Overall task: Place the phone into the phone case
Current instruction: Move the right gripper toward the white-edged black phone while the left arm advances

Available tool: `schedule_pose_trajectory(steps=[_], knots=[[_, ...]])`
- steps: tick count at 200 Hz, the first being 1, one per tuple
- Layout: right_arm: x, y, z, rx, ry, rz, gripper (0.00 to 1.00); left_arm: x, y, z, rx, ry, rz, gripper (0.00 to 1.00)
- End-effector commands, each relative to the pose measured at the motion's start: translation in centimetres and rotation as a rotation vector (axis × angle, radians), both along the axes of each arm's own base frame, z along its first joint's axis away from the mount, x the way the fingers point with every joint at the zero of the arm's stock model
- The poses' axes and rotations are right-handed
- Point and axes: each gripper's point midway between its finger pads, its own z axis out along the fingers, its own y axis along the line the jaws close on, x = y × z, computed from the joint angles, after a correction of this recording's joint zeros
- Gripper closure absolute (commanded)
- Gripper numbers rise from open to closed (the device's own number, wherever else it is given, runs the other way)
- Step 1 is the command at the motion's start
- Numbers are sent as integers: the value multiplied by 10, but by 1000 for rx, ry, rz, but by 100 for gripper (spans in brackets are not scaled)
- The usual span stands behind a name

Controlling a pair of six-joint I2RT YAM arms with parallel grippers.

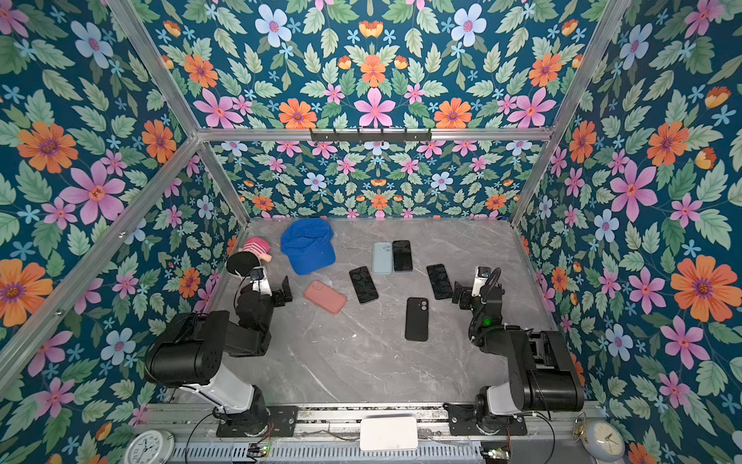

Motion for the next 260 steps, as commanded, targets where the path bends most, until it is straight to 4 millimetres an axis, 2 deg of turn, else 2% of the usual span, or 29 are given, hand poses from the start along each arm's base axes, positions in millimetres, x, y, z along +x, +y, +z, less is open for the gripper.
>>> schedule_pose_trajectory(steps=[1, 126, 132, 134, 136, 138, 139, 140, 142, 143, 144, 145, 146, 147, 148, 149, 150, 151, 152, 154, 156, 174, 192, 219, 238, 260], knots=[[2, 0, 6, 0, -25, 0, 1, 1, 1, 6, -3, -26, 6, 0], [1, 0, 5, -1, -27, -1, 1, -1, 1, 7, 0, -33, 7, 0], [4, -2, 15, -5, -58, -11, 1, -2, 3, 9, 5, -38, 25, 0], [3, -1, 12, -8, -39, -12, 1, -2, 5, 10, 5, -39, 39, 0], [4, -1, 21, -14, -62, -15, 1, -3, 8, 12, 6, -41, 62, 0], [3, 0, 22, -20, -51, -12, 1, -3, 10, 14, 5, -44, 81, 0], [2, 1, 16, -24, -22, -12, 1, -4, 12, 14, 6, -43, 96, 0], [3, 2, 27, -29, -51, -11, 1, -5, 13, 15, 6, -45, 109, 0], [3, 3, 30, -35, -39, -13, 1, -6, 16, 17, 6, -48, 130, 0], [1, 3, 23, -39, -5, -15, 1, -6, 18, 17, 6, -45, 144, 0], [2, 4, 35, -43, -37, -18, 1, -7, 20, 18, 6, -45, 157, 0], [-1, 3, 26, -46, 9, -19, 1, -7, 21, 19, 5, -44, 167, 0], [1, 4, 35, -48, -15, -21, 1, -7, 22, 20, 4, -44, 176, 0], [-1, 4, 30, -51, 13, -22, 1, -7, 24, 19, 4, -39, 186, 0], [0, 5, 40, -53, -14, -23, 1, -7, 25, 20, 4, -36, 193, 0], [-1, 5, 34, -55, 19, -23, 1, -7, 26, 21, 2, -36, 199, 0], [0, 5, 42, -56, -2, -25, 1, -7, 27, 22, -1, -36, 205, 0], [-1, 5, 39, -57, 19, -26, 1, -7, 27, 21, -1, -29, 209, 0], [0, 5, 47, -56, -3, -29, 1, -7, 28, 22, -1, -27, 213, 0], [-1, 5, 45, -54, 22, -35, 1, -7, 28, 23, -1, -22, 217, 0], [0, 5, 53, -50, 6, -43, 1, -6, 29, 24, 1, -12, 219, 0], [-5, 5, 63, 18, 47, -84, 1, 0, 29, 33, 15, 40, 248, 0], [-9, 11, 56, 102, 109, -104, 1, 6, 16, 42, 13, 74, 242, 0], [-16, 34, 45, 121, 208, -71, 1, 16, -18, 51, -24, 119, 187, 0], [-26, 41, 36, 146, 310, -82, 1, 23, -46, 43, -54, 219, 132, 0], [-39, 51, 23, 199, 441, -64, 1, 30, -89, 32, -50, 309, 31, 0]])
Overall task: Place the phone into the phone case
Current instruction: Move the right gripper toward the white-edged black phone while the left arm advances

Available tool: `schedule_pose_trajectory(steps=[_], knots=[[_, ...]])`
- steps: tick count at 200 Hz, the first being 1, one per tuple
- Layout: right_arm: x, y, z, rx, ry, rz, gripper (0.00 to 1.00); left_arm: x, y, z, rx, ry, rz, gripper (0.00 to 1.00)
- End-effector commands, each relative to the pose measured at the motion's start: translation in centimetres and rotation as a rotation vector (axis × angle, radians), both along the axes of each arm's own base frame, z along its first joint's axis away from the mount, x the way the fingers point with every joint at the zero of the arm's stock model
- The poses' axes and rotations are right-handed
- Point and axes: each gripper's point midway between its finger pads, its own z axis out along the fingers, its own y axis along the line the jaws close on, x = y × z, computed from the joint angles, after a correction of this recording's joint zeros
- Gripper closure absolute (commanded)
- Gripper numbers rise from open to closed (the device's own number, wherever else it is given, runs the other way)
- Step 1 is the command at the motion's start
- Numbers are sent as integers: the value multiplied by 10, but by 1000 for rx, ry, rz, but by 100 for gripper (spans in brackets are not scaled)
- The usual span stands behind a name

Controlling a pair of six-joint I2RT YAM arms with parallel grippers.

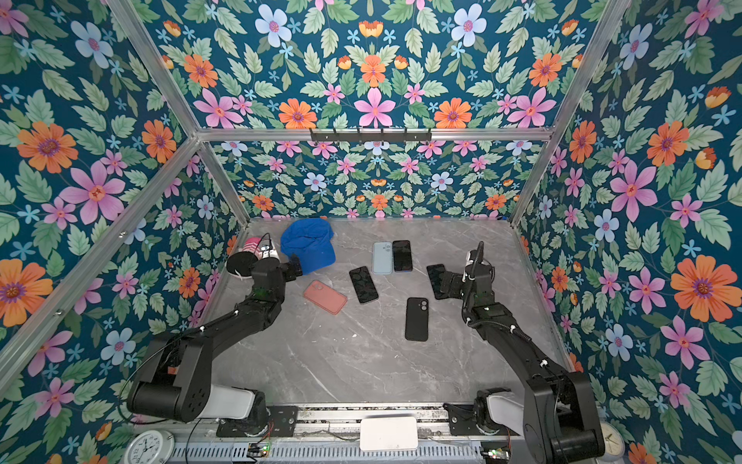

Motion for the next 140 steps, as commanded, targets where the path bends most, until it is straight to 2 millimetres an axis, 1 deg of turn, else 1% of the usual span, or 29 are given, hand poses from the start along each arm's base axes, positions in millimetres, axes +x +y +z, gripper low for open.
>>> schedule_pose_trajectory(steps=[1, 17, 34, 57, 70, 85, 104, 119, 140], knots=[[-28, 6, -33, 65, 222, -12, 1, -8, -30, -35, -11, 189, -63, 0], [-33, 15, -43, 95, 301, 19, 1, -5, -61, -43, -26, 240, -152, 0], [-32, 27, -50, 105, 375, 78, 1, -4, -94, -49, -42, 285, -253, 0], [-25, 31, -60, 63, 457, 114, 1, -4, -132, -52, -66, 335, -371, 0], [-24, 34, -64, 61, 500, 123, 4, -4, -152, -52, -75, 350, -435, 0], [-30, 47, -68, 94, 539, 153, 8, -9, -168, -57, -80, 394, -488, 1], [-42, 68, -71, 112, 562, 207, 9, -17, -185, -63, -93, 433, -551, 2], [-49, 78, -77, 146, 583, 226, 12, -21, -198, -66, -111, 447, -594, 2], [-56, 89, -87, 151, 606, 246, 15, -27, -214, -71, -138, 473, -640, 2]])
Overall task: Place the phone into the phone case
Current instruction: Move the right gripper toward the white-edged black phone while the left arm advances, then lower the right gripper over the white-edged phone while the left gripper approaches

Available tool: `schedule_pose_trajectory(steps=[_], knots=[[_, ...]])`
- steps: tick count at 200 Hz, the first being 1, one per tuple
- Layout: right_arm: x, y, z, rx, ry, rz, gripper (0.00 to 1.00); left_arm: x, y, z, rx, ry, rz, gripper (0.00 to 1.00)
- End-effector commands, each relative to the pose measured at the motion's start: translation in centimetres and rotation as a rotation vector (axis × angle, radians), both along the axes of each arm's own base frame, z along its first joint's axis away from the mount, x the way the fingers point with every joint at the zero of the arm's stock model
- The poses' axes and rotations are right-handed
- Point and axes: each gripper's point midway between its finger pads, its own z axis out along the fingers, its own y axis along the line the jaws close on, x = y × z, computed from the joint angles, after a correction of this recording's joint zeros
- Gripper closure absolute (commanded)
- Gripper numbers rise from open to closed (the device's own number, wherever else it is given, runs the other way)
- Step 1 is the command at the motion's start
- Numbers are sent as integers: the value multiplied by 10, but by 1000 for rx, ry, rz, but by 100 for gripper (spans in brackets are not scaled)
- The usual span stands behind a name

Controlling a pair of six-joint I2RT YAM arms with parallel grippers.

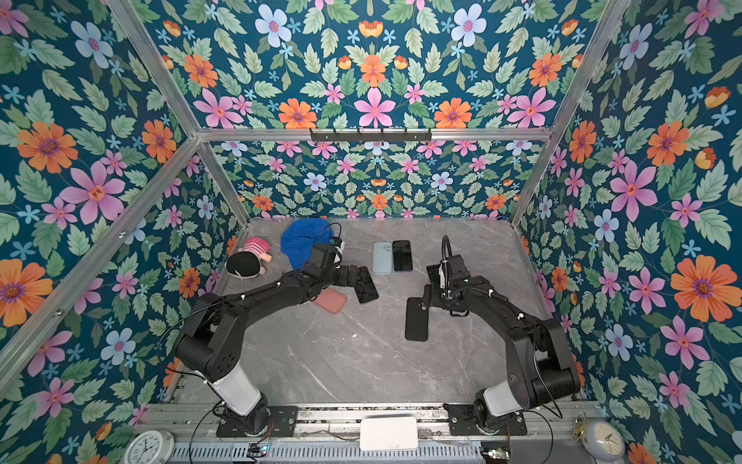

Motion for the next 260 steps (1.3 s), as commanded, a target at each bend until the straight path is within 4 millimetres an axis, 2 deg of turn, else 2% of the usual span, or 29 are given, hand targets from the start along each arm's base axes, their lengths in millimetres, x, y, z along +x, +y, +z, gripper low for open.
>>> schedule_pose_trajectory(steps=[1, 50, 74, 106, 146, 163, 189, 227, 258, 260], knots=[[-14, 14, -10, 39, 63, 11, 15, -13, -21, -6, -48, 62, -74, 2], [-17, 35, -27, 64, 111, 59, 28, -23, -37, -22, -80, 131, -124, 2], [-17, 46, -30, 65, 119, 86, 32, -27, -43, -21, -102, 144, -141, 2], [-21, 59, -35, 71, 133, 112, 35, -29, -49, -20, -119, 154, -156, 2], [-20, 67, -31, 71, 129, 130, 37, -31, -54, -21, -133, 161, -169, 2], [-21, 58, -24, 17, 123, 136, 37, -32, -60, -18, -147, 155, -185, 2], [-15, 28, -7, -106, 87, 121, 35, -31, -75, -14, -177, 155, -222, 2], [10, -11, 9, -150, 51, 71, 33, -22, -103, -9, -222, 159, -262, 2], [33, -24, 9, -175, 57, 67, 27, -14, -132, -3, -265, 162, -315, 1], [33, -25, 2, -181, 79, 71, 26, -13, -133, -3, -268, 163, -317, 1]])
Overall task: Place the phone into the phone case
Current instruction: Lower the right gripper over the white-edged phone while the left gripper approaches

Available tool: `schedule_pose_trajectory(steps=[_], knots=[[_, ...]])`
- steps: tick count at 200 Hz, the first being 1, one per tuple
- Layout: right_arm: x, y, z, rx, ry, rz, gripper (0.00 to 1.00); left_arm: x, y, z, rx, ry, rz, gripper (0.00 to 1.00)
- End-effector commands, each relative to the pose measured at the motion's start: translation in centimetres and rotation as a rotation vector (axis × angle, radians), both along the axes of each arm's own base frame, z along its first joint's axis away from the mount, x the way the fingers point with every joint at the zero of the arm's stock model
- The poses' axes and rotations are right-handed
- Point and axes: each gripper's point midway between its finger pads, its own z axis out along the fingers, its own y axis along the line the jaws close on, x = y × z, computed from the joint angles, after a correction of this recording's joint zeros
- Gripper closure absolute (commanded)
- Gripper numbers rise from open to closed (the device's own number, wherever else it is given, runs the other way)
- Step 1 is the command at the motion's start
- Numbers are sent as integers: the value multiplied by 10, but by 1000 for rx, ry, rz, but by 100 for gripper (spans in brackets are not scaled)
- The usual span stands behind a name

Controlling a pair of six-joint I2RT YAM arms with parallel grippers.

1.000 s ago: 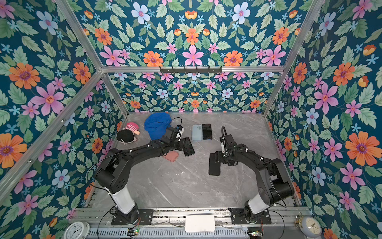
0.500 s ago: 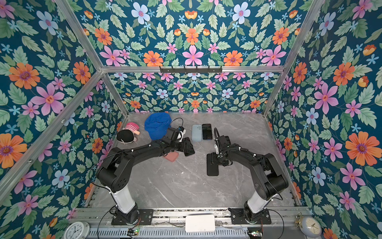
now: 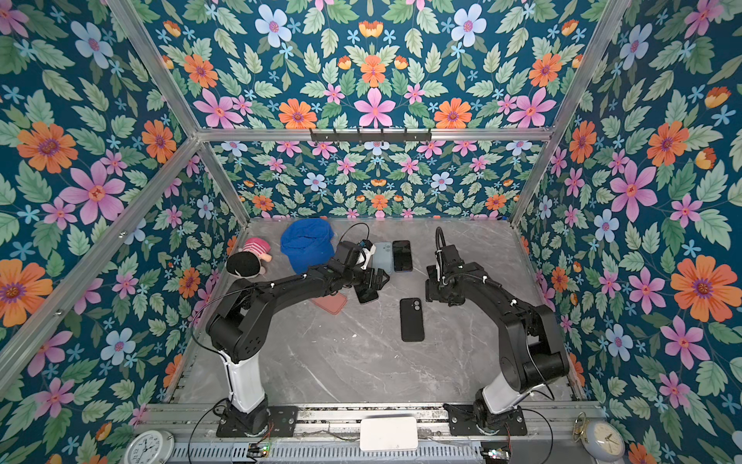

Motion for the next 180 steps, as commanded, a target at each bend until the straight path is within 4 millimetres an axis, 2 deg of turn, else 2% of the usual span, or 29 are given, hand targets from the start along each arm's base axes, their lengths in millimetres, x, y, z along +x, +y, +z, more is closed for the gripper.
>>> schedule_pose_trajectory(steps=[1, 29, 65, 180], knots=[[4, -12, -11, -65, 48, 34, 26, 3, -20, 8, -57, 10, -38, 1], [17, -15, -24, -98, 98, 54, 22, 8, -39, 4, -69, 29, -69, 0], [30, -17, -33, -121, 128, 59, 21, 13, -47, 3, -66, 29, -87, 0], [47, -27, -48, -165, 157, 43, 14, 17, -55, -6, -66, 45, -106, 0]])
